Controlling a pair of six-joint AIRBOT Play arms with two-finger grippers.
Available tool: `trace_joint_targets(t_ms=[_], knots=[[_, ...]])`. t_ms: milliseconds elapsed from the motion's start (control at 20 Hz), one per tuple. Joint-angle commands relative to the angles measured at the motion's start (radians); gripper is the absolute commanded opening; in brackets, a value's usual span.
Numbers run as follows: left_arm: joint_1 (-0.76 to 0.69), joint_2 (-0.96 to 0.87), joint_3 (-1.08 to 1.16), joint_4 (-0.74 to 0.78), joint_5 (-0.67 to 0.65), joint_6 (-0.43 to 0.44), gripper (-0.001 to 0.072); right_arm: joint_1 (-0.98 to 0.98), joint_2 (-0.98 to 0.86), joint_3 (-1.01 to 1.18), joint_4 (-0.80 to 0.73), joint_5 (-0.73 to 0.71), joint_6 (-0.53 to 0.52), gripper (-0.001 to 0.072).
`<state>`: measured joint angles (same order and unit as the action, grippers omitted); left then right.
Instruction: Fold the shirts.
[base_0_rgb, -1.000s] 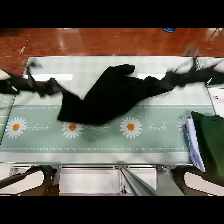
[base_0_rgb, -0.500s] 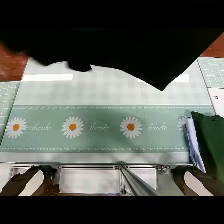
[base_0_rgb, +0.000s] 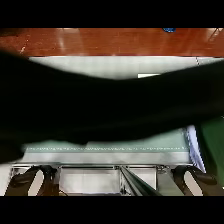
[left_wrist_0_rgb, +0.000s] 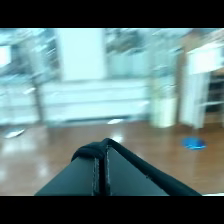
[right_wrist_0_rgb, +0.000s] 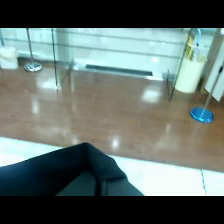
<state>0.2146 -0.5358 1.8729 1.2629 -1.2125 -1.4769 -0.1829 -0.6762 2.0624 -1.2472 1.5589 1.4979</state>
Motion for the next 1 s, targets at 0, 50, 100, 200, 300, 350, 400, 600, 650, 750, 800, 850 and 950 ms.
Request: trace_joint_targets(t_ms=[0, 50, 100, 200, 300, 350, 400, 600, 650, 750, 800, 850, 950], knots=[[-0.005, 0.031, -0.043, 0.099, -0.048, -0.033, 0.0017, 0.000, 0.030, -0.060, -0.010, 0.093, 0.029, 0.0018], [-0.005, 0.024, -0.087, 0.099, -0.047, -0.033, 0.0017, 0.000, 0.030, -0.121, 0.010, 0.094, 0.029, 0.0018], [-0.005, 0.016, -0.142, 0.092, -0.048, -0.039, 0.0017, 0.000, 0.030, -0.191, 0.037, 0.090, 0.029, 0.0018], [-0.005, -0.012, -0.284, 0.055, -0.046, -0.038, 0.0017, 0.000, 0.030, -0.372, 0.088, 0.029, 0.006, 0.0018], [-0.005, -0.068, -0.437, 0.011, -0.045, -0.036, 0.0018, 0.000, 0.015, -0.574, 0.102, -0.111, -0.040, 0.0018], [-0.005, -0.105, -0.501, -0.005, -0.034, -0.035, 0.0018, 0.000, -0.013, -0.669, 0.100, -0.182, -0.048, 0.0018], [-0.005, -0.150, -0.563, -0.019, 0.003, -0.035, 0.0018, 0.000, -0.056, -0.743, 0.104, -0.242, -0.055, 0.0018], [-0.031, -0.433, -0.691, -0.087, 0.206, 0.001, 0.0018, 0.000, -0.380, -0.827, 0.225, -0.417, -0.150, 0.0018], [-0.050, -0.521, -0.679, -0.090, 0.217, 0.002, 0.0018, 0.000, -0.483, -0.799, 0.272, -0.452, -0.173, 0.0018], [-0.095, -0.703, -0.628, -0.090, 0.251, 0.002, 0.0018, 0.000, -0.676, -0.703, 0.360, -0.480, -0.188, 0.0018], [-0.115, -0.793, -0.582, -0.090, 0.265, 0.002, 0.0018, 0.000, -0.763, -0.642, 0.397, -0.486, -0.188, 0.0018], [-0.128, -0.871, -0.530, -0.090, 0.268, 0.002, 0.0018, 0.000, -0.848, -0.576, 0.432, -0.495, -0.187, 0.0018], [-0.153, -1.009, -0.418, -0.090, 0.257, -0.006, 0.0018, 0.000, -0.978, -0.465, 0.488, -0.504, -0.158, 0.0018]])
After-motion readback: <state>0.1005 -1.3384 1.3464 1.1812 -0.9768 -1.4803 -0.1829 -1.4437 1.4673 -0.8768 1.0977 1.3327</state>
